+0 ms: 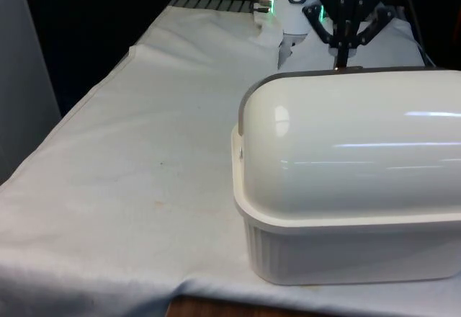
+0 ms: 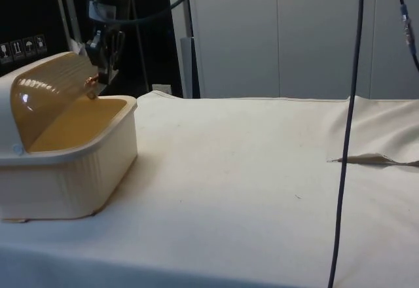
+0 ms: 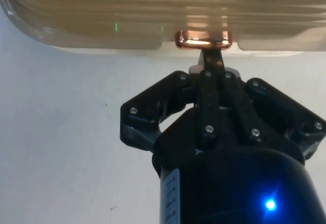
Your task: Open the lid, then close it.
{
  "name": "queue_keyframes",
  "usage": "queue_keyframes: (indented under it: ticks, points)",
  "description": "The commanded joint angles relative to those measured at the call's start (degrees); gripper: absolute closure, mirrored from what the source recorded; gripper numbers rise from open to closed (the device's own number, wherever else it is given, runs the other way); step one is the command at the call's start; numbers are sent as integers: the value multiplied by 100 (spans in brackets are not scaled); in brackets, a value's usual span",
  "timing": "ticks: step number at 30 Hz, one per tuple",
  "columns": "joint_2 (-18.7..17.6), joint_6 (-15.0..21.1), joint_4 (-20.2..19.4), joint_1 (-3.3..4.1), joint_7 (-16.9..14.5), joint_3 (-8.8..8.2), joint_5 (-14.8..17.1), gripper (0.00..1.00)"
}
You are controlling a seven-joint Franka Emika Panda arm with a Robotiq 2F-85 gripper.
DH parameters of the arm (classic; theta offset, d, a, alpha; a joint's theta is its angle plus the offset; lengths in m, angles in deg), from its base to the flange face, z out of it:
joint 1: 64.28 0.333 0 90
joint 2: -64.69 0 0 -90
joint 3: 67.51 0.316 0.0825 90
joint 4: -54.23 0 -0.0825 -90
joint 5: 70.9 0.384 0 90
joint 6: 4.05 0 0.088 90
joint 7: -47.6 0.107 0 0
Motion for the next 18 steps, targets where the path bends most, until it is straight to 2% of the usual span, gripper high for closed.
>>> queue_keyframes:
  ticks: [1,3,4,6,11,13,14,18]
  points:
    - [-11,-120,80,11,23,-23,-46,100]
    - [-23,-223,160,11,23,-23,-57,100]
    - [-6,-155,120,0,0,-6,-17,100]
    - [-40,-384,286,11,23,-29,-69,100]
    - [-92,-659,533,11,29,-29,-86,100]
    - [-80,-647,550,0,6,-11,-46,100]
    - [-143,-768,682,17,46,-23,-80,100]
    - [-269,-854,894,34,92,-6,-80,100]
